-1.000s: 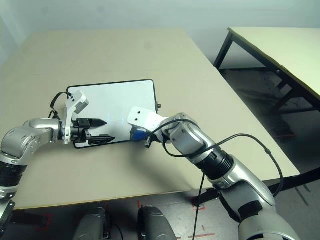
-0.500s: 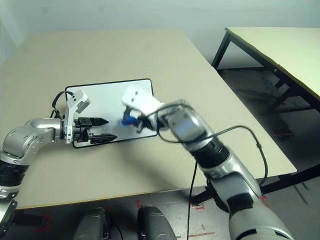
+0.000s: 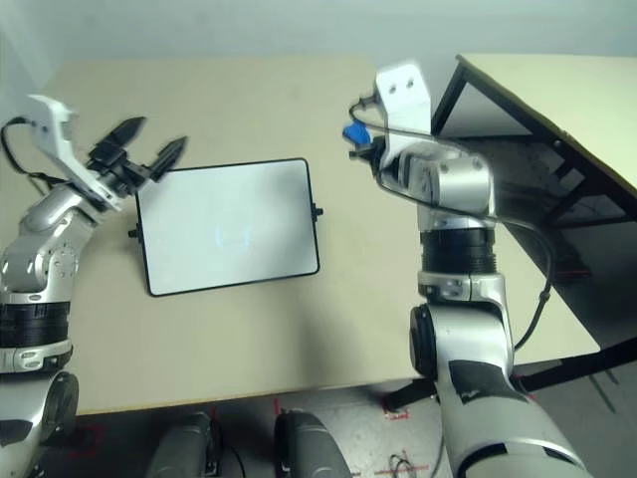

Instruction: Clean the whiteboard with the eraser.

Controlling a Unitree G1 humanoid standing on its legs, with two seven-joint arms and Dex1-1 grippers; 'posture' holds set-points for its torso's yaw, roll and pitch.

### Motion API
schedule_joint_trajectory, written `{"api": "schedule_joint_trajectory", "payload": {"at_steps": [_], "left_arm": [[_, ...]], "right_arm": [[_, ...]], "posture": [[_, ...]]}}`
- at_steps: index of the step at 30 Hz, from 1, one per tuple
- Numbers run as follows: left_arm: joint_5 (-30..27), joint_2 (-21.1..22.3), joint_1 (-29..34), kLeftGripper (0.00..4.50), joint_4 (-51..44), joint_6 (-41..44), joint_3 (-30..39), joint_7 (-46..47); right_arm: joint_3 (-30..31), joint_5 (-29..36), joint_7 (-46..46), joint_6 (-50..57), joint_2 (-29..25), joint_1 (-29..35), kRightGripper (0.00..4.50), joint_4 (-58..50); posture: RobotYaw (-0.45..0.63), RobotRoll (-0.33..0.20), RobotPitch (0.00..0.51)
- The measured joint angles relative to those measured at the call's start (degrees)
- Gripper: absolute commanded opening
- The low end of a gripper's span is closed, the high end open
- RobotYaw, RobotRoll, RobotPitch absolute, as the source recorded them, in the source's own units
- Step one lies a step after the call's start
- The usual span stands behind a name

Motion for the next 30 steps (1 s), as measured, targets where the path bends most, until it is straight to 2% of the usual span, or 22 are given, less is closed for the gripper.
{"api": "schedule_joint_trajectory", "payload": {"at_steps": [4, 8, 13, 20, 25, 30], "left_arm": [[2.18, 0.84, 6.08, 4.50, 4.20, -7.21, 3.19, 3.62], [2.67, 0.07, 11.74, 4.50, 7.02, -8.83, 3.81, 5.05], [2.38, -1.88, 14.78, 4.50, 11.08, -8.64, 3.46, 4.86], [1.45, -2.88, 12.53, 4.50, 15.72, -7.99, 2.45, 3.62], [1.20, -1.18, 8.02, 4.50, 18.92, -8.65, 2.64, 3.20], [1.50, 1.22, 4.90, 4.50, 24.09, -12.55, 4.23, 5.16]], "right_arm": [[0.01, 0.34, -1.04, 0.70, 1.93, 3.23, 0.56, 0.49], [0.07, 0.64, -1.30, 0.68, 2.69, 3.93, 0.56, 1.06], [0.81, 0.96, 0.14, -0.55, 2.99, 4.09, 2.24, 1.63], [0.51, 1.93, 4.35, -9.44, 0.23, 4.90, 4.48, 2.84], [-5.55, 3.90, 3.23, -22.41, -1.38, 4.46, 4.48, 5.94], [-9.36, 4.17, 0.76, -42.19, -4.67, 1.56, 4.48, 18.23]], "posture": [[0.00, 0.000, 0.062], [0.00, 0.000, 0.063], [0.01, 0.000, 0.060], [-0.01, 0.000, 0.051], [-0.03, 0.000, 0.045], [-0.04, 0.000, 0.039]]}}
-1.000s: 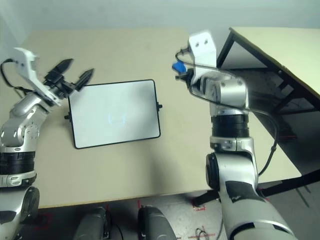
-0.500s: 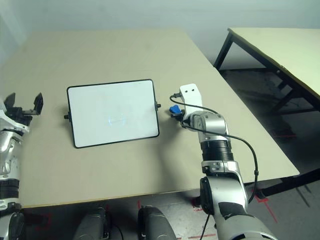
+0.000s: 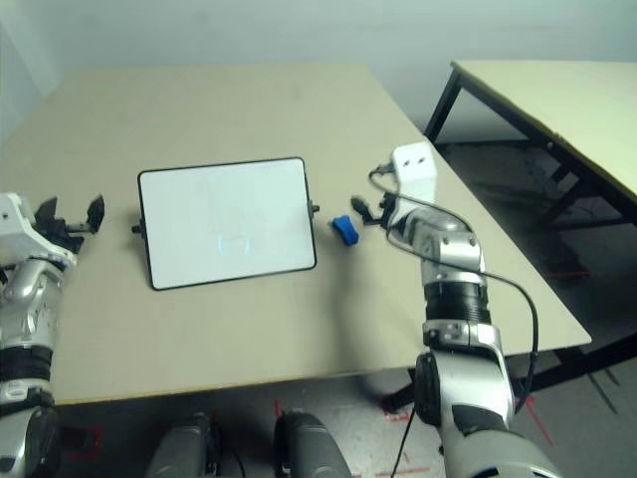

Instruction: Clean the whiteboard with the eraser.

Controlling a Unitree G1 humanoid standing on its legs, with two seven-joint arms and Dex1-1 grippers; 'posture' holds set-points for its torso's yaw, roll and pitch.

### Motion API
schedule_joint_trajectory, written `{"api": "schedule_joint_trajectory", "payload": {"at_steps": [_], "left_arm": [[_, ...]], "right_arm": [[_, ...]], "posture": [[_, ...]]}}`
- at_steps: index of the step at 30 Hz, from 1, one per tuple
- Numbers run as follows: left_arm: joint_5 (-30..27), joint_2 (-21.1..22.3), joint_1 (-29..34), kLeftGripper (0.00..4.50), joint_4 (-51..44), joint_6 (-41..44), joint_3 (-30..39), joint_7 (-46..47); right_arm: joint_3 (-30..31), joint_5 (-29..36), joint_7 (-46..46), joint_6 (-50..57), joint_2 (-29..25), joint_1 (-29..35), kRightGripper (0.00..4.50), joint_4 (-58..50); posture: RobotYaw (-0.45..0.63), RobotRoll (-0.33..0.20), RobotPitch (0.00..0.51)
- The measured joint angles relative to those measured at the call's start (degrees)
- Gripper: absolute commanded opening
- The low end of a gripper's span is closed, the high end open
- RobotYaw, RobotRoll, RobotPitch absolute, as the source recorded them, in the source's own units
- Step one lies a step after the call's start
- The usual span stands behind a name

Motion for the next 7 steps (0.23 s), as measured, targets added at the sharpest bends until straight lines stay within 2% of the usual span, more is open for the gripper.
{"api": "schedule_joint_trajectory", "payload": {"at_steps": [4, 7], "left_arm": [[-0.17, 1.30, -1.64, 4.50, 5.55, -3.11, 2.30, 3.40], [-0.60, 2.02, -1.06, 4.50, 10.05, -4.77, 4.59, 5.80]], "right_arm": [[-0.50, -1.06, -1.53, -14.75, -1.58, -0.80, 4.48, 14.69], [-0.59, -1.30, -3.06, -20.23, -2.06, 0.07, 4.48, 23.52]], "posture": [[-0.03, 0.000, 0.020], [-0.02, 0.000, 0.007]]}}
